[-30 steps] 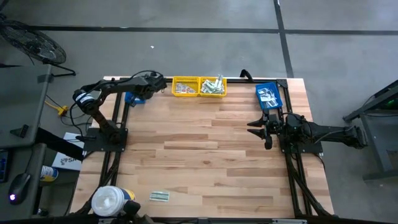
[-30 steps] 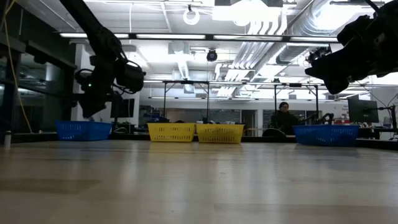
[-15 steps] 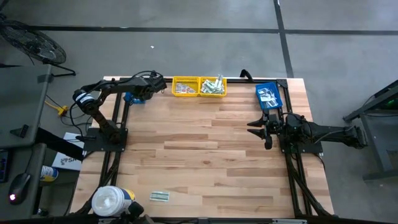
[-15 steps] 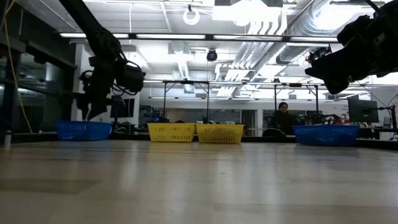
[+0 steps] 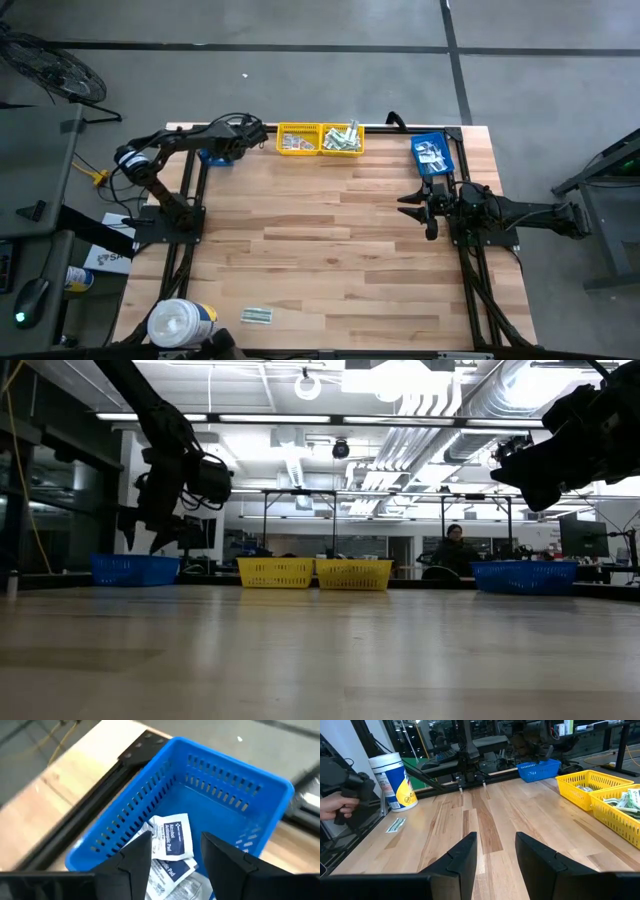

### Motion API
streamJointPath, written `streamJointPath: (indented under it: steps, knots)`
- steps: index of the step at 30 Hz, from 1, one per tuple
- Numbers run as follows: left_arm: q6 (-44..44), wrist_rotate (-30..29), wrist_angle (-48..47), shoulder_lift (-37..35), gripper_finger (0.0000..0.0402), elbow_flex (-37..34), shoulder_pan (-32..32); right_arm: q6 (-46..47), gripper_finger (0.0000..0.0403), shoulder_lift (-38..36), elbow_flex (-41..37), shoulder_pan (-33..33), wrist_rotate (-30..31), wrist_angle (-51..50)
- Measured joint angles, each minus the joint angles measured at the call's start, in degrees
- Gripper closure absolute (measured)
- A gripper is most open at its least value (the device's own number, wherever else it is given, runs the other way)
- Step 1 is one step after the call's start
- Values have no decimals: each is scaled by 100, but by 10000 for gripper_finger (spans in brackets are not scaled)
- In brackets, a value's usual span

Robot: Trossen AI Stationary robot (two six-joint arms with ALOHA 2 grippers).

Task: Pick & Place First Aid Supplies
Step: Put the green bandage pack into the right yellow bin

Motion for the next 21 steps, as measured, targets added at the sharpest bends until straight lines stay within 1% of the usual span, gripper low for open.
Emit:
streamJointPath:
  steps: [6,13,18,21]
  knots:
    - [1539,-180,239,-235,234,0,-286,0,274,0,2,2,0,0]
    - [2851,-190,284,-703,234,0,-739,0,274,0,0,2,0,-1]
    - [4195,255,275,-1114,234,0,-1126,0,274,0,1,0,2,-1]
    - [5020,844,263,-1357,234,0,-1422,0,274,0,0,2,2,-2]
